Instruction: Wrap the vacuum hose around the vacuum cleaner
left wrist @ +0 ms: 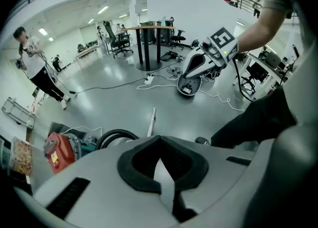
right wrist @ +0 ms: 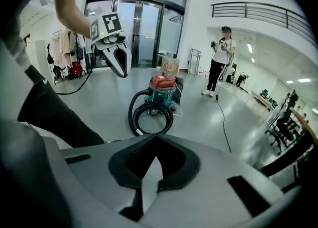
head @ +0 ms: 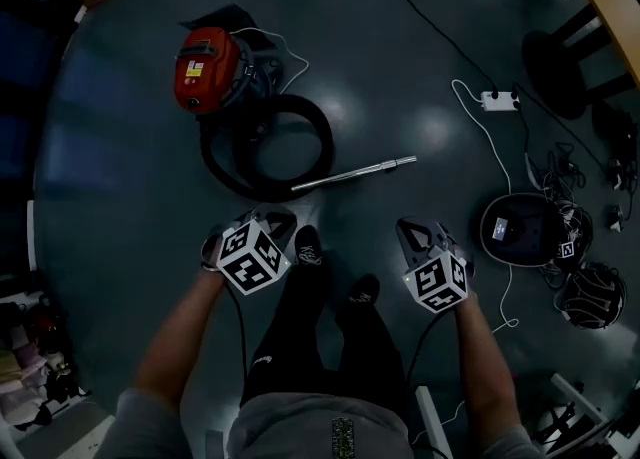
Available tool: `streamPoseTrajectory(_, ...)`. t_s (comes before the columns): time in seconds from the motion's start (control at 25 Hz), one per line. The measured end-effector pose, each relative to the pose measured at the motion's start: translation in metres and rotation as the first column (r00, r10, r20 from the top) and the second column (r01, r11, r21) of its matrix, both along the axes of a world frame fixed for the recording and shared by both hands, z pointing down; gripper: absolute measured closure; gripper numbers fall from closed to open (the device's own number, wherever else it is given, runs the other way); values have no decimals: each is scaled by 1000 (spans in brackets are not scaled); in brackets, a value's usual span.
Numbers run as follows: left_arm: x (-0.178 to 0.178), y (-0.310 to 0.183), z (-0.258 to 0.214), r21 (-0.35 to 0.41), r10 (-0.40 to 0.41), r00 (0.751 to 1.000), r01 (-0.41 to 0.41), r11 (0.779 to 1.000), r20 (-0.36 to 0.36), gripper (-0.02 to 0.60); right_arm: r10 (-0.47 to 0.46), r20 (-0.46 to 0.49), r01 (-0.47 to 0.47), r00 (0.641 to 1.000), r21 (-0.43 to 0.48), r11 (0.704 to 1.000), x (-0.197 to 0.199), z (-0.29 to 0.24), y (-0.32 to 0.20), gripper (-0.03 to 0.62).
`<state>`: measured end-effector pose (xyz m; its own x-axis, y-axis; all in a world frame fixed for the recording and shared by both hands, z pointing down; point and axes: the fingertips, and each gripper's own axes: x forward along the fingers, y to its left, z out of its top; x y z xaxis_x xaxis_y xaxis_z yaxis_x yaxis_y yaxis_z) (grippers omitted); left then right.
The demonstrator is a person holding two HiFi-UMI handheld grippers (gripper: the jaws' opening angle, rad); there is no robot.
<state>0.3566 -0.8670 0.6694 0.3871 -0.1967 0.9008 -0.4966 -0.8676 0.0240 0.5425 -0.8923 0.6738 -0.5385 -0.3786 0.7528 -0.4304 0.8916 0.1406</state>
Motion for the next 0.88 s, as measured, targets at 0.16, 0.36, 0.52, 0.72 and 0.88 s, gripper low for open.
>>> streamPoseTrajectory(0.16,31,17,-58,39,-7,1000,8,999,-19,574,45,39,-47,998,42,998,31,-62,-2,591)
streamPoseTrajectory(0.36,65,37,-132,91,-60,995,68,994,-85,574,76,124,-86,989,80,993,40,-145,14,591)
streamPoseTrajectory(0.52,80,49,-184,136,-116,981,137,981,-153,574,128,230,-150,965,79,986,37,-203,30,591)
streamPoseTrajectory(0.72,74,64,-234,182,-169,960,211,960,-222,574,203,379,-238,903,48,970,17,-265,45,591)
streamPoseTrajectory(0.88,53,68,-269,223,-217,927,291,930,-306,574,249,490,-284,835,-4,959,-15,-308,61,591)
